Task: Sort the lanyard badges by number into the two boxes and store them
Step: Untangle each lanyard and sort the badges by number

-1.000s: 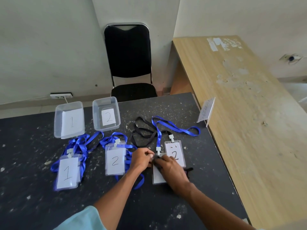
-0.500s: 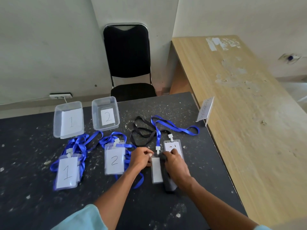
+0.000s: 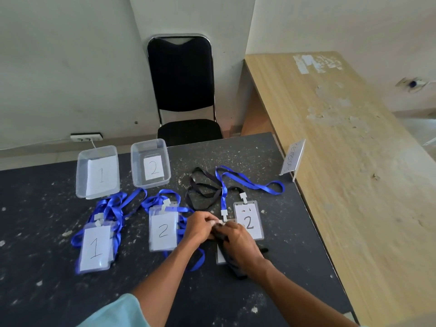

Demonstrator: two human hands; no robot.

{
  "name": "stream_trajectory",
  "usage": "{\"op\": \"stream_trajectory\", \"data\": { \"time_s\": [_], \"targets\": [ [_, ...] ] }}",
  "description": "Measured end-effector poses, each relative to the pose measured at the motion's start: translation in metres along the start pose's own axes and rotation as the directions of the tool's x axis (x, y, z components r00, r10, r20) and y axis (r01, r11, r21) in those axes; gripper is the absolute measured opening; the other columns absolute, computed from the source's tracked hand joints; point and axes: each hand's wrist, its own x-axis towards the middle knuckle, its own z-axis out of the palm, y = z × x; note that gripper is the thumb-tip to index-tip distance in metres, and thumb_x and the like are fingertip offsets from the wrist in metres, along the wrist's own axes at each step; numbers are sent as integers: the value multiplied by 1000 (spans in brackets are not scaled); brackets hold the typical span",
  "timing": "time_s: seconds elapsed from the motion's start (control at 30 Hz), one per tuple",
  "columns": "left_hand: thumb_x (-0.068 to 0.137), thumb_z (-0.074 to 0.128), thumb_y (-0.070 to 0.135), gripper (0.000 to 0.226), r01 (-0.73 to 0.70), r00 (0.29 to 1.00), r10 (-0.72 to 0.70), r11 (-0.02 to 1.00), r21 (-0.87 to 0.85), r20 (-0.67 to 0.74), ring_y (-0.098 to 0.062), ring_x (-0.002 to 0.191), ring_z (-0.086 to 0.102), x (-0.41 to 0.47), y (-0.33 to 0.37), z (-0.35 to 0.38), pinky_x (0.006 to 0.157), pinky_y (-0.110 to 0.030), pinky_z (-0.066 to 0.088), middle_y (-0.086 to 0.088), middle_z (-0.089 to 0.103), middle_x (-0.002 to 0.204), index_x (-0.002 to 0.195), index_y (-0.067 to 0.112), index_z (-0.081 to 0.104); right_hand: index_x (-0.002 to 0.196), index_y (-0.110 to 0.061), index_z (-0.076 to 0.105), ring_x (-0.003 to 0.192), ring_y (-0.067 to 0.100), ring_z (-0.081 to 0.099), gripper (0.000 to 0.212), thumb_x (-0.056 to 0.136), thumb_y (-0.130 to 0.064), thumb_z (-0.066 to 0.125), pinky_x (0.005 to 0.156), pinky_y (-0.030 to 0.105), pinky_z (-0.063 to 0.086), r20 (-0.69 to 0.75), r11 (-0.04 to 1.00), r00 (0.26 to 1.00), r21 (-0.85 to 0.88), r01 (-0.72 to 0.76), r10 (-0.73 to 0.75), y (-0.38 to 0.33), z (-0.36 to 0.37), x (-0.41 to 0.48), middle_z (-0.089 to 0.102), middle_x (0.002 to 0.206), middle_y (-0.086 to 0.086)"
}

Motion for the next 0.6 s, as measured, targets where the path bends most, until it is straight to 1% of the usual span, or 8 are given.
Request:
{"op": "stream_trajectory", "data": {
  "time_s": [0.1, 0.2, 0.27, 0.33, 0.43, 0.47, 0.53, 0.6],
  "targets": [
    [96, 57, 2, 18, 19, 1000, -19, 1000, -10, -3, -16, 75, 67, -4, 2, 1, 68, -34, 63, -9, 69, 82, 94, 7, 74, 121, -30, 63, 101, 21, 54, 37, 88, -15, 53, 84, 37, 51, 220, 986, 970, -100, 130, -106, 8, -8, -27, 57, 113, -2],
    [96, 56, 2, 17, 38, 999, -38, 999, -4, 17, -16, 75, 66, -9, 6, -1, 68, -34, 63, -12, 69, 83, 97, 6, 73, 124, -31, 60, 114, 18, 48, 35, 91, -22, 52, 90, 36, 49, 364, 970, 929, -199, 142, -61, 5, -20, -49, 55, 123, -4],
    [96, 56, 3, 16, 36, 999, -36, 999, -11, 23, -17, 76, 67, -15, 11, -3, 70, -37, 63, -13, 68, 84, 98, 5, 72, 120, -31, 62, 117, 19, 47, 36, 89, -39, 46, 94, 36, 44, 287, 962, 957, -269, 36, 44, 0, -31, -58, 56, 122, -5],
    [96, 58, 5, 15, 19, 1000, -19, 1000, -23, 8, -17, 76, 68, -22, 18, -6, 69, -37, 63, -11, 69, 87, 98, 6, 72, 117, -30, 62, 117, 18, 47, 46, 88, -55, 37, 98, 36, 38, 137, 950, 979, -294, -109, 154, -9, -43, -56, 57, 123, -6],
    [90, 65, 14, 10, -69, 998, 69, 998, -12, 1, -12, 79, 70, -34, 35, -8, 63, -20, 58, -1, 73, 87, 91, 13, 75, 130, -29, 52, 120, 19, 49, 59, 89, -68, 39, 98, 36, 38, 1, 957, 969, -162, -242, 246, -31, -57, -37, 56, 128, -6],
    [87, 68, 19, 9, -107, 994, 107, 994, 14, -5, -7, 78, 69, -40, 43, -10, 60, -14, 53, 5, 74, 84, 88, 17, 76, 135, -27, 46, 120, 21, 51, 60, 89, -66, 44, 96, 35, 40, 21, 961, 964, -96, -260, 263, -37, -58, -29, 56, 129, -4],
    [84, 70, 20, 8, -153, 988, 153, 988, -25, -32, 0, 71, 69, -48, 57, -15, 58, -11, 51, 6, 76, 81, 84, 17, 77, 136, -24, 44, 114, 23, 58, 49, 93, -45, 53, 91, 36, 48, 41, 958, 958, 45, -285, 283, -47, -56, -16, 60, 127, -1],
    [84, 70, 17, 10, -162, 986, 167, 970, -182, 14, -7, 70, 72, -54, 71, -25, 70, -27, 62, -3, 76, 80, 85, 8, 75, 123, -19, 52, 102, 24, 64, 28, 96, -24, 50, 86, 40, 52, -25, 922, 941, 212, -325, 338, -51, -59, -10, 67, 114, 2]
  ]
}}
